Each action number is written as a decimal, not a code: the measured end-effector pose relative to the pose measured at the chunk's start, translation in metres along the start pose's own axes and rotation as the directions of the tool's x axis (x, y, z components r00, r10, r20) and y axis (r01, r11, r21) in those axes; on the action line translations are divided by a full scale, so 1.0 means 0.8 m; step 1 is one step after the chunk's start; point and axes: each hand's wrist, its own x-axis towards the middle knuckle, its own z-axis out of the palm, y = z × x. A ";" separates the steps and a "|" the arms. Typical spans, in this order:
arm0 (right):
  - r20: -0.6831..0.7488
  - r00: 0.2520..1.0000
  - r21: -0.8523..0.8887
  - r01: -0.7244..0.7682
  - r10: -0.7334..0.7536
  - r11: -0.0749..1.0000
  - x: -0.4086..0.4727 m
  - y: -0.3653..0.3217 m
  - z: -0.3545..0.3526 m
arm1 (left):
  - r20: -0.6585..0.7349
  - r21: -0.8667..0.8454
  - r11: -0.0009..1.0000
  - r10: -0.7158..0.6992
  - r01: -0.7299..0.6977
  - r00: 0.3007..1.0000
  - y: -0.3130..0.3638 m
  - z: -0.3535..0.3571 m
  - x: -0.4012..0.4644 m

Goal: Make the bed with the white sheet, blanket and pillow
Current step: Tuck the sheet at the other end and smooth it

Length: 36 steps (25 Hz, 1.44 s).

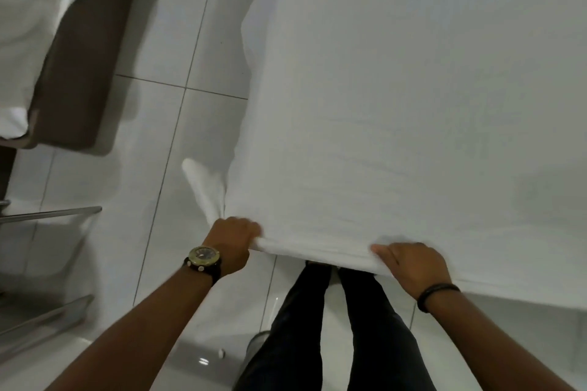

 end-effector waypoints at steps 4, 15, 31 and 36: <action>-0.336 0.940 0.181 -0.006 0.067 0.984 -0.010 0.017 -0.002 | -0.260 -0.166 0.986 -0.027 -0.018 0.965 0.020 -0.015 0.003; -0.231 0.434 0.380 -0.784 0.871 0.491 -0.080 0.352 -0.014 | -0.426 0.247 0.958 0.245 -0.148 0.871 0.207 -0.110 0.222; -0.414 0.290 0.420 -0.780 0.863 0.464 -0.137 0.637 -0.042 | -0.388 0.490 0.833 0.473 -0.258 0.791 0.498 -0.225 0.386; -0.264 0.063 0.570 -0.795 0.963 0.208 -0.116 0.650 -0.063 | -0.333 0.470 0.841 0.450 -0.268 0.828 0.504 -0.224 0.389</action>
